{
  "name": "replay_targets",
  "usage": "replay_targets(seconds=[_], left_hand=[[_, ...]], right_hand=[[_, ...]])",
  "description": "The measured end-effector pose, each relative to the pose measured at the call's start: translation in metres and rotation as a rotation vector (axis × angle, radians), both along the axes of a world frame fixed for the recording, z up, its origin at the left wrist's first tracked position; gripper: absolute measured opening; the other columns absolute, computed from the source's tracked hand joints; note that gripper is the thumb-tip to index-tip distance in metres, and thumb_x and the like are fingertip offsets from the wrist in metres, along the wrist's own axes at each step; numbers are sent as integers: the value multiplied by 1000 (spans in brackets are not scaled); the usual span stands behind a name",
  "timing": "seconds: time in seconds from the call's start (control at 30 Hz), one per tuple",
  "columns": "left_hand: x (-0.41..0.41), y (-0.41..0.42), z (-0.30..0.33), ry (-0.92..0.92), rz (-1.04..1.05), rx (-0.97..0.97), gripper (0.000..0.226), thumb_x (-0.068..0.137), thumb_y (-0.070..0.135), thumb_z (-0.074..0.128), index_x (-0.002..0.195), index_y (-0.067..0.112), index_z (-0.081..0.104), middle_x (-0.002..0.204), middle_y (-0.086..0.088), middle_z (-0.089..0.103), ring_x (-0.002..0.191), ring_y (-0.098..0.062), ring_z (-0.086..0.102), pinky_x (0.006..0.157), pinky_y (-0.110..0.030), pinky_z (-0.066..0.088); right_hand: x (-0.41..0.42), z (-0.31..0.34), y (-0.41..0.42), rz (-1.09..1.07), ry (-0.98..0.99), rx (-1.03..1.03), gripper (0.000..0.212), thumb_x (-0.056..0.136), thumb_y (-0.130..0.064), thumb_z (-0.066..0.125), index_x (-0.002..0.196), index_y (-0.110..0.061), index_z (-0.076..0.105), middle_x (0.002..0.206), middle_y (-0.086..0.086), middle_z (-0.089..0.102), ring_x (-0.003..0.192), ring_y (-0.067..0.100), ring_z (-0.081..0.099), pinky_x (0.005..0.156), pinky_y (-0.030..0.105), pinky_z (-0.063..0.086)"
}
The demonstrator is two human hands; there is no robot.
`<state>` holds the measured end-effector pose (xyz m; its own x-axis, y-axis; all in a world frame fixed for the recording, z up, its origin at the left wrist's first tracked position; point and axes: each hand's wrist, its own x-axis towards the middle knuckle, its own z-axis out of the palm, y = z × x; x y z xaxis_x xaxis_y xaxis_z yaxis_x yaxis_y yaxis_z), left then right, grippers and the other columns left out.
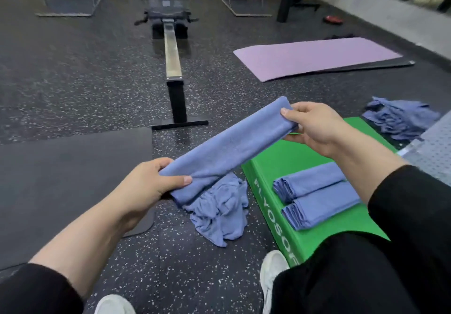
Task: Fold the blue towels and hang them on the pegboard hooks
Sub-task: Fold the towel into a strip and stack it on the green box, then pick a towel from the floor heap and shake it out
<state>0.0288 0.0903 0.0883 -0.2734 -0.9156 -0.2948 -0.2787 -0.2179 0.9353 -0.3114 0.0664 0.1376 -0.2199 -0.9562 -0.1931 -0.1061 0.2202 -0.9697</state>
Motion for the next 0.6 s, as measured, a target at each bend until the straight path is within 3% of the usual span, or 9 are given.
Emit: replay_targets(seconds=[0.07, 0.17, 0.23, 0.33, 0.4, 0.5, 0.6], left_hand=[[-33, -1, 0, 29, -42, 5, 23, 77, 18, 84, 91, 5, 70, 79, -10, 70, 72, -18, 62, 71, -31, 45], [-87, -1, 1, 63, -102, 1, 28, 76, 25, 85, 93, 7, 71, 88, -17, 73, 76, -24, 64, 74, -40, 47], [-123, -3, -5, 100, -112, 15, 18, 84, 16, 80, 90, 4, 68, 79, -13, 70, 69, -21, 61, 69, -34, 47], [-172, -7, -20, 96, -136, 60, 11, 90, 6, 71, 95, -1, 64, 72, -6, 59, 55, -10, 52, 49, -19, 42], [-198, -9, -35, 80, -153, 79, 16, 89, 4, 71, 102, -2, 65, 76, -7, 59, 55, -9, 52, 50, -18, 43], [-237, -12, -61, 55, -150, 95, 20, 86, 6, 75, 103, 0, 67, 82, -10, 59, 68, -17, 54, 60, -27, 46], [-272, -17, -90, 33, -105, 141, 15, 89, 3, 73, 101, 2, 65, 72, -5, 53, 47, -7, 47, 51, -21, 41]], right_hand=[[-42, 10, 20, -17, 82, 16, 13, 100, -17, 61, 87, -16, 62, 84, 5, 63, 73, 13, 62, 64, 25, 58], [-101, 13, 44, -92, 166, 54, 11, 100, -18, 63, 89, -15, 63, 85, 6, 62, 74, 14, 62, 61, 24, 58], [-137, 7, 56, -142, 210, 85, 9, 100, -18, 63, 93, -12, 64, 89, 9, 62, 79, 17, 62, 62, 24, 57], [-183, -12, 65, -188, 229, 139, 9, 100, -13, 60, 95, -9, 66, 93, 11, 65, 85, 19, 64, 72, 31, 57], [-206, -27, 67, -207, 234, 172, 12, 102, -7, 56, 95, -9, 66, 94, 11, 65, 85, 19, 63, 75, 32, 57], [-239, -53, 68, -246, 277, 222, 15, 101, 1, 50, 98, -6, 63, 89, 10, 62, 81, 18, 61, 75, 32, 56], [-272, -88, 61, -277, 325, 279, 18, 100, 3, 50, 93, -7, 63, 89, 12, 62, 80, 21, 60, 71, 33, 54]])
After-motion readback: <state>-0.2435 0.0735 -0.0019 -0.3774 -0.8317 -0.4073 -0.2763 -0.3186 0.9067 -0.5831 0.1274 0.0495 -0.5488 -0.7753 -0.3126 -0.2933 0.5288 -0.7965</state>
